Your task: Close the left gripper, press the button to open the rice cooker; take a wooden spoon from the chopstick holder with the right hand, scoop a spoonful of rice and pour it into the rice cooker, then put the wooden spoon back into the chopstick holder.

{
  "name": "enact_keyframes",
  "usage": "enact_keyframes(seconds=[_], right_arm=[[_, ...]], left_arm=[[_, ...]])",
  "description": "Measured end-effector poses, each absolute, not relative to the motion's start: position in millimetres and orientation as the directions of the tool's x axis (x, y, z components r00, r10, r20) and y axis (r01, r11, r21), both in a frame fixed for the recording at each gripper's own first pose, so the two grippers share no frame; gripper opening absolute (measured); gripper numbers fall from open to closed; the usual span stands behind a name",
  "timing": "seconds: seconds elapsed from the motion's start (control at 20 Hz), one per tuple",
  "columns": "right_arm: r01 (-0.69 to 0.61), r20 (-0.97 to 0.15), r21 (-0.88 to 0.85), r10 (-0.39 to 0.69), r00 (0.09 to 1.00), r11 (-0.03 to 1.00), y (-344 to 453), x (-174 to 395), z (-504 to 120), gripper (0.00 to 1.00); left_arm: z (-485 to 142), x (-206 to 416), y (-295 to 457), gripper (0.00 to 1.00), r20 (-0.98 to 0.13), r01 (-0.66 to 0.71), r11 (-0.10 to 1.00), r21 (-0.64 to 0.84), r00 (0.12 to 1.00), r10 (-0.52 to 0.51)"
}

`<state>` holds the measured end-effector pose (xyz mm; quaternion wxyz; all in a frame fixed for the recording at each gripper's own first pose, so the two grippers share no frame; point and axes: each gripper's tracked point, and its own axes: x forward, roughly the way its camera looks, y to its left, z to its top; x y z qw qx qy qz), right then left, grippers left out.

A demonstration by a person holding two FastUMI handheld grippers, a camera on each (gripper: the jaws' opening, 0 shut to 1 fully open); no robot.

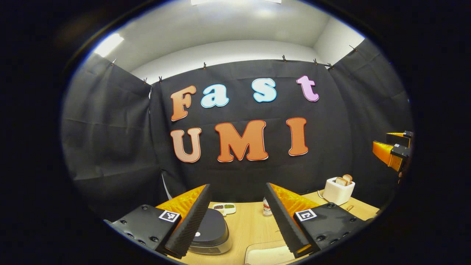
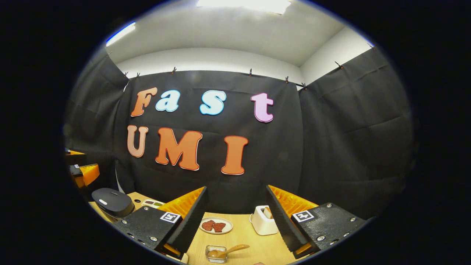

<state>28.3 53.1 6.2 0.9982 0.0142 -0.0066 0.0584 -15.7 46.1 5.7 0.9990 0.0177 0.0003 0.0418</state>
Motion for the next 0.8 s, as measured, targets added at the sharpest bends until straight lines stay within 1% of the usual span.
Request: enact_keyframes(seconds=[0.25, 0.3, 0.35, 0.75, 0.8], right_arm=[[-0.157, 0.010, 0.023, 0.156, 0.988, 0.987, 70.8, 32.7, 3.6, 0.97], [-0.160, 0.006, 0.021, 0.160, 0.987, 0.987, 71.4, 31.5, 2.7, 0.95], [-0.167, 0.003, 0.019, 0.167, 0.986, 0.986, 73.2, 31.5, 1.9, 0.97], [-0.179, -0.024, 0.012, 0.179, 0.984, 0.984, 78.8, 28.6, -3.6, 0.97], [-0.177, -0.029, 0.010, 0.177, 0.984, 0.984, 77.8, 28.3, -3.3, 0.95]], left_arm=[[6.6, -19.6, 62.8, 1.00, 0.000, -0.119, 0.992, 0.037, 0.993, 0.119], [5.6, -19.5, 65.9, 1.00, -0.002, -0.124, 0.992, 0.038, 0.992, 0.124], [5.9, -20.2, 67.2, 1.00, -0.004, -0.127, 0.991, 0.039, 0.992, 0.127], [15.8, -22.7, 75.9, 1.00, 0.015, -0.136, 0.990, 0.028, 0.991, 0.135], [17.7, -24.4, 81.1, 1.00, 0.017, -0.140, 0.990, 0.023, 0.990, 0.140]])
